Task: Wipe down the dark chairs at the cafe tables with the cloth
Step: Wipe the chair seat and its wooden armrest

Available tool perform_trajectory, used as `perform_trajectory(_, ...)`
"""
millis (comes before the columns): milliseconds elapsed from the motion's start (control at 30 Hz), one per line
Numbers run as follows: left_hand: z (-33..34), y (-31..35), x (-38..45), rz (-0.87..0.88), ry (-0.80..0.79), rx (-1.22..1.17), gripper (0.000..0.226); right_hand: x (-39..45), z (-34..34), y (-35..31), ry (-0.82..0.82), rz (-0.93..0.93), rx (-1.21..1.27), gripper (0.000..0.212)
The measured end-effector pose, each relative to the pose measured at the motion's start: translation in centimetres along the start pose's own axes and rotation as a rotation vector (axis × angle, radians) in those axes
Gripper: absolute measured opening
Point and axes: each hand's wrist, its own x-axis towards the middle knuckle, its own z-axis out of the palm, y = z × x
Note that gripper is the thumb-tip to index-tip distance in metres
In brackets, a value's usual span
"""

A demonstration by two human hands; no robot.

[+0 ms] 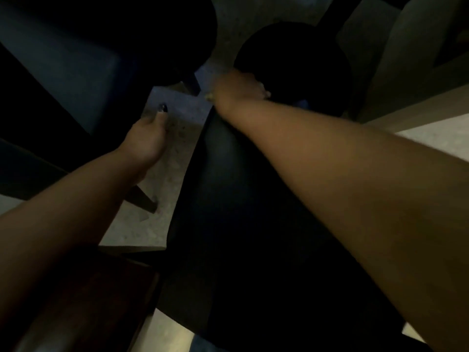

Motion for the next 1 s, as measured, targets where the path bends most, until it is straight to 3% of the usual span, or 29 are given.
perform_trajectory(100, 1.0, 0.1, -0.7, 0.083, -0.045, 0.146, 0.031, 1.5, -1.0, 3.7, -0.142, 0.091, 0.106, 0.040)
perform_trajectory(267, 2.6, 1.9, -0.9, 0.313, -0.162, 0.488, 0.075, 0.6, 0.0, 9.3, -0.083, 0.104, 0.007, 0.036)
perform_trajectory(367, 4.2, 3.4, -1.3, 0.579, -0.203, 0.807, 0.088, -1.0, -0.5, 13.2, -0.076, 0.134, 0.018, 0.031)
perform_trajectory(467, 7.0, 4.8, -2.2, 0.717, -0.291, 1.071, 0.100, -3.8, -1.3, 18.1, -0.030, 0.185, 0.040, 0.027)
perform_trajectory(667, 15.0, 6.8, -5.8, 0.707, -0.432, 1.368, 0.110, -10.1, -1.8, 27.4, 0.063, 0.374, 0.015, 0.030)
perform_trajectory(867, 18.8, 5.9, -7.1, 0.629, -0.278, 1.483, 0.118, -15.6, -2.3, 36.4, 0.069, 0.688, 0.148, 0.029)
perform_trajectory(933, 18.6, 5.4, -6.8, 0.664, -0.275, 1.453, 0.117, -16.9, -2.3, 38.0, 0.081, 0.784, 0.196, 0.037)
perform_trajectory(1000, 17.8, 5.1, -6.2, 0.719, -0.275, 1.427, 0.117, -18.8, -1.8, 39.4, 0.101, 0.990, 0.396, 0.050)
